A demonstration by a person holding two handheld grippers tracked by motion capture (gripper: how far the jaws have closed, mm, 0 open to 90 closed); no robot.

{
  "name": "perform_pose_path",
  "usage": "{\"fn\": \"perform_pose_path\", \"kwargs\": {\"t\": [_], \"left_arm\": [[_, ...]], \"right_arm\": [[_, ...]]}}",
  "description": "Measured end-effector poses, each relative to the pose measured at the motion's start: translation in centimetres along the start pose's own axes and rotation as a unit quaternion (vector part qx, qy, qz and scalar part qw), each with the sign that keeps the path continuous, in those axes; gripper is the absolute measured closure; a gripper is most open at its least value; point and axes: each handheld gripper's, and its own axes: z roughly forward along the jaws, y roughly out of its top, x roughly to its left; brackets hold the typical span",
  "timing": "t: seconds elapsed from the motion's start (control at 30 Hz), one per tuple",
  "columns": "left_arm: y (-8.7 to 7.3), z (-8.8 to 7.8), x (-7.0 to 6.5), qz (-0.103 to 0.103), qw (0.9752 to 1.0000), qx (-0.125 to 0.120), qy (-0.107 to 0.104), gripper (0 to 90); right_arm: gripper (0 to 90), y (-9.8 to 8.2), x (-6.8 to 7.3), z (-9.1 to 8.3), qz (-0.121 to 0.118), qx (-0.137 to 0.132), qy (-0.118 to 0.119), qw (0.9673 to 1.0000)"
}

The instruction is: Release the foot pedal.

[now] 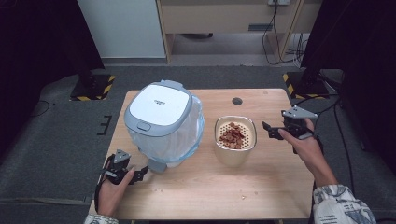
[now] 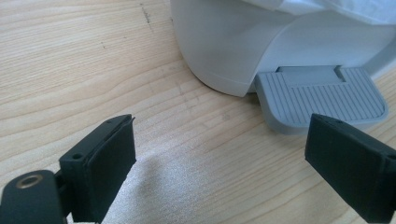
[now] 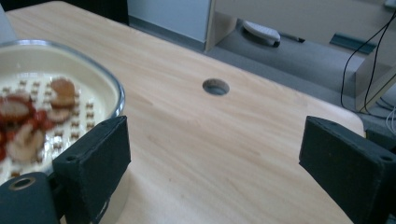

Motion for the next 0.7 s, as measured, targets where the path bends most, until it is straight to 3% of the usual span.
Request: {"fn": "perform_pose_path", "kwargs": {"t": [0.27,0.7], "left_arm": [[-0.2,-0.2,0.6,-0.011,0.9999,-0.003,-0.001,7.6],[-1.0,-0.4,2.2,-0.025,0.9995,0.010,0.018,9.2]], "right_arm": [[9.1,-3.1,0.1,-0.2,0.020,0.018,0.000,0.9996],[10.1,-6.7,-0.7,0.1,0.058,0.052,-0.034,0.9963]]}}
